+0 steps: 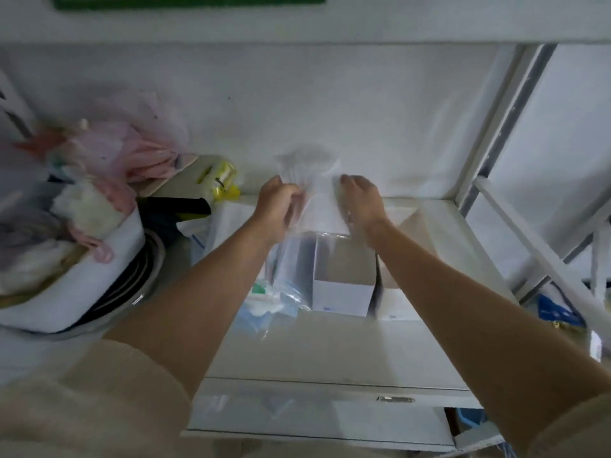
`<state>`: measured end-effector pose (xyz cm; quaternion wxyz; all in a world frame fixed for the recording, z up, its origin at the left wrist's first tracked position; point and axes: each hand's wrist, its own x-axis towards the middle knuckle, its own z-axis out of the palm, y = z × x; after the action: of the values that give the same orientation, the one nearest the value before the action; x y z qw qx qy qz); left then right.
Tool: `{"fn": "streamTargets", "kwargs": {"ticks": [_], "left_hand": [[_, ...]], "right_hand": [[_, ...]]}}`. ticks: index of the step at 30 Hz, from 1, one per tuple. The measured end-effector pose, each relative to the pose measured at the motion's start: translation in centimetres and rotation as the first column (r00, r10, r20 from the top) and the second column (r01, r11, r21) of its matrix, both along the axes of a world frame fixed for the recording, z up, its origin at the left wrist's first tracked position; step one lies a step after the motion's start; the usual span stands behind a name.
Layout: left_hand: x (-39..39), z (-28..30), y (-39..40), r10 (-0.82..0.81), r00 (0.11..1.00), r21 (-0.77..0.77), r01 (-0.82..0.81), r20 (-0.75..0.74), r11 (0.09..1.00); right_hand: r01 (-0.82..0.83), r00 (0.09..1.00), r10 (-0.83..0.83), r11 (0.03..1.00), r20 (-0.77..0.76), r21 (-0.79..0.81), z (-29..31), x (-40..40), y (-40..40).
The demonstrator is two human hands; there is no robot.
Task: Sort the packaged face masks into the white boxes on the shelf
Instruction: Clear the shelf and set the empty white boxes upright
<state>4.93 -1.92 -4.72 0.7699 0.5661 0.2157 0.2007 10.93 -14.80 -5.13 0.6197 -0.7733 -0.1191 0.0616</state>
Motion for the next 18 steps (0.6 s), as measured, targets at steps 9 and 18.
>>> {"fn": "streamTargets", "kwargs": {"ticks": [9, 18], "left_hand": [[-6.8, -3.5, 11.2, 0.266, 0.848, 0.579, 0.057, -0.458, 0.813], [-6.7, -6.5, 11.5, 0.249, 0.707, 0.602, 0.303, -0.662, 0.739]], "right_hand": [[-0.158, 0.980, 0.124, 0.960, -0.153, -0.233, -4.1, -3.8, 11.4], [-0.058, 0.983, 0.164, 0.691, 0.078, -0.720, -6.9, -5.3, 12.3]]}}
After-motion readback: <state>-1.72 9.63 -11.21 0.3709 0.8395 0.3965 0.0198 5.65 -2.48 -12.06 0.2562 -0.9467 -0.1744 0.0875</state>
